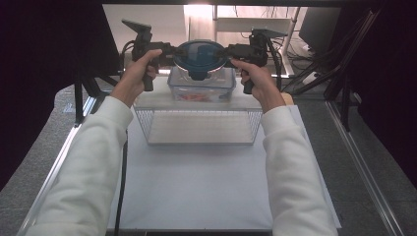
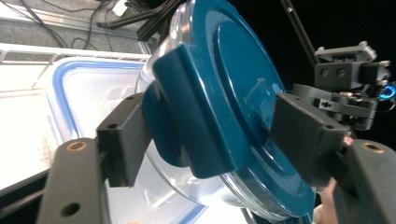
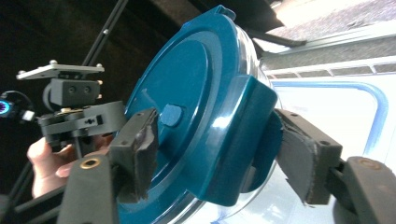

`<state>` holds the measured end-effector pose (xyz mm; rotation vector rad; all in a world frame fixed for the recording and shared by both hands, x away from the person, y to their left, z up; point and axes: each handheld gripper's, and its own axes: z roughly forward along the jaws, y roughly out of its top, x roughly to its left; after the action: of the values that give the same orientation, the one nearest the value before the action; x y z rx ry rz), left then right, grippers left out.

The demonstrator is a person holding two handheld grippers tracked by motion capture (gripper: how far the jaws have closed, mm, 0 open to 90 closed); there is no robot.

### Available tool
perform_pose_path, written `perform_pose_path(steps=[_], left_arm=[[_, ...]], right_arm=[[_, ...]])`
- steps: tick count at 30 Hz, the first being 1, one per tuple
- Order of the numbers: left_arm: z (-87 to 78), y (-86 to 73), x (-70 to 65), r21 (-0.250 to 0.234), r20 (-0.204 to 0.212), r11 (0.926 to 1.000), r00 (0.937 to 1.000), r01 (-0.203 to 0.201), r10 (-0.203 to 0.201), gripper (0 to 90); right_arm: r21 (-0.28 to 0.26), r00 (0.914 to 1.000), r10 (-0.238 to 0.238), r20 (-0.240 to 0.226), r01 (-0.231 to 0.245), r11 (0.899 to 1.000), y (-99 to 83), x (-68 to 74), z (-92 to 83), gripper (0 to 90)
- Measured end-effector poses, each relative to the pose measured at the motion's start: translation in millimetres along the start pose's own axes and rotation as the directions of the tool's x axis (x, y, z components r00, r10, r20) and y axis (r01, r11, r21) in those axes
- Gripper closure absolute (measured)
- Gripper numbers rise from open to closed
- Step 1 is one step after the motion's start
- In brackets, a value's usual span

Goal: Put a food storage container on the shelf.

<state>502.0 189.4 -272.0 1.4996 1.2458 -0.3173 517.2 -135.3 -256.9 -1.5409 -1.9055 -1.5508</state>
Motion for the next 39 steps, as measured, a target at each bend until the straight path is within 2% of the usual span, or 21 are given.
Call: perform_pose_path(steps=[1, 5, 8, 11, 12, 17, 18, 19, 21, 23, 25, 28, 30, 32, 33, 34, 35, 36, 37, 38, 39], left_arm=[[-0.2, -0.4, -2.8, -0.009, -0.035, 0.9997, 0.9991, -0.024, 0.023, 25.3], [-5.2, -3.0, -7.8, -0.049, -0.102, 0.9955, 0.9919, -0.082, 0.076, 14.0], [-10.9, -5.9, -10.3, -0.062, -0.132, 0.9879, 0.9824, -0.142, 0.133, 11.3], [-18.2, -9.2, -14.9, -0.073, -0.134, 0.9800, 0.9756, -0.185, 0.174, 11.7], [-19.8, -10.1, -16.2, -0.078, -0.135, 0.9781, 0.9741, -0.193, 0.181, 11.6], [-29.6, -15.8, -24.7, -0.105, -0.130, 0.9663, 0.9665, -0.235, 0.221, 12.2], [-31.0, -17.6, -27.6, -0.113, -0.134, 0.9637, 0.9647, -0.242, 0.227, 12.2], [-33.0, -19.3, -30.2, -0.108, -0.146, 0.9588, 0.9583, -0.263, 0.246, 12.2], [-36.4, -24.2, -35.5, -0.115, -0.156, 0.9502, 0.9499, -0.290, 0.271, 12.3], [-39.2, -29.4, -38.6, -0.131, -0.149, 0.9489, 0.9520, -0.287, 0.268, 13.0], [-41.7, -34.0, -40.6, -0.138, -0.152, 0.9458, 0.9499, -0.294, 0.273, 12.9], [-46.7, -43.7, -43.2, -0.127, -0.170, 0.9390, 0.9398, -0.319, 0.297, 12.9], [-50.2, -51.5, -44.4, -0.116, -0.158, 0.9401, 0.9404, -0.320, 0.301, 12.9], [-55.7, -61.9, -46.3, -0.113, -0.166, 0.9351, 0.9344, -0.336, 0.315, 12.9], [-58.2, -67.1, -46.9, -0.112, -0.181, 0.9305, 0.9279, -0.349, 0.326, 13.0], [-60.6, -72.8, -47.2, -0.109, -0.196, 0.9253, 0.9205, -0.363, 0.338, 13.0], [-62.3, -77.3, -47.3, -0.111, -0.201, 0.9224, 0.9173, -0.370, 0.344, 13.1], [-64.3, -83.5, -46.8, -0.114, -0.194, 0.9217, 0.9182, -0.371, 0.345, 13.3], [-66.1, -91.2, -46.1, -0.113, -0.175, 0.9249, 0.9235, -0.363, 0.341, 13.4], [-66.6, -97.6, -45.7, -0.110, -0.180, 0.9223, 0.9200, -0.370, 0.348, 13.4], [-66.4, -104.0, -45.6, -0.098, -0.201, 0.9156, 0.9088, -0.390, 0.366, 13.4]], right_arm=[[-0.005, 0.9998, -0.009, 0.017, 0.009, 1.000, -1.0, 2.4, 0.5, 27.5], [-0.048, 0.9956, -0.063, 0.069, 0.067, 0.997, -4.5, 12.4, -0.7, 12.1], [-0.061, 0.9910, -0.108, 0.079, 0.113, 0.992, -5.7, 15.8, -4.8, 10.3], [-0.067, 0.9830, -0.165, 0.081, 0.170, 0.983, -8.5, 20.2, -9.8, 9.9], [-0.064, 0.9779, -0.194, 0.078, 0.199, 0.978, -10.4, 22.2, -12.6, 9.9], [-0.068, 0.9578, -0.267, 0.107, 0.275, 0.959, -16.7, 24.9, -21.7, 9.9], [-0.069, 0.9554, -0.274, 0.109, 0.283, 0.957, -17.6, 25.6, -23.3, 9.9], [-0.071, 0.9514, -0.288, 0.110, 0.296, 0.952, -18.9, 26.3, -25.5, 9.9], [-0.068, 0.9458, -0.306, 0.108, 0.314, 0.947, -22.3, 28.3, -30.4, 9.9], [-0.069, 0.9392, -0.326, 0.108, 0.334, 0.940, -25.6, 30.1, -35.4, 10.1], [-0.072, 0.9376, -0.332, 0.104, 0.340, 0.938, -29.2, 30.9, -40.3, 10.2], [-0.080, 0.9316, -0.347, 0.109, 0.356, 0.931, -35.7, 31.0, -49.1, 11.3], [-0.082, 0.9259, -0.361, 0.111, 0.371, 0.925, -42.4, 29.8, -57.7, 12.3], [-0.081, 0.9202, -0.376, 0.110, 0.385, 0.919, -49.8, 27.6, -66.0, 13.4], [-0.081, 0.9196, -0.379, 0.102, 0.388, 0.918, -54.1, 26.4, -70.1, 14.1], [-0.080, 0.9158, -0.389, 0.099, 0.397, 0.914, -58.5, 24.8, -74.5, 14.6], [-0.080, 0.9076, -0.406, 0.107, 0.415, 0.906, -63.4, 23.1, -78.8, 15.2], [-0.076, 0.9003, -0.419, 0.117, 0.429, 0.900, -67.1, 22.1, -82.1, 15.5], [-0.074, 0.8926, -0.434, 0.122, 0.444, 0.893, -72.2, 20.5, -86.3, 16.2], [-0.074, 0.8865, -0.446, 0.124, 0.456, 0.887, -78.6, 18.4, -91.2, 16.9], [-0.077, 0.8805, -0.456, 0.128, 0.468, 0.881, -83.8, 16.7, -94.8, 17.1]])
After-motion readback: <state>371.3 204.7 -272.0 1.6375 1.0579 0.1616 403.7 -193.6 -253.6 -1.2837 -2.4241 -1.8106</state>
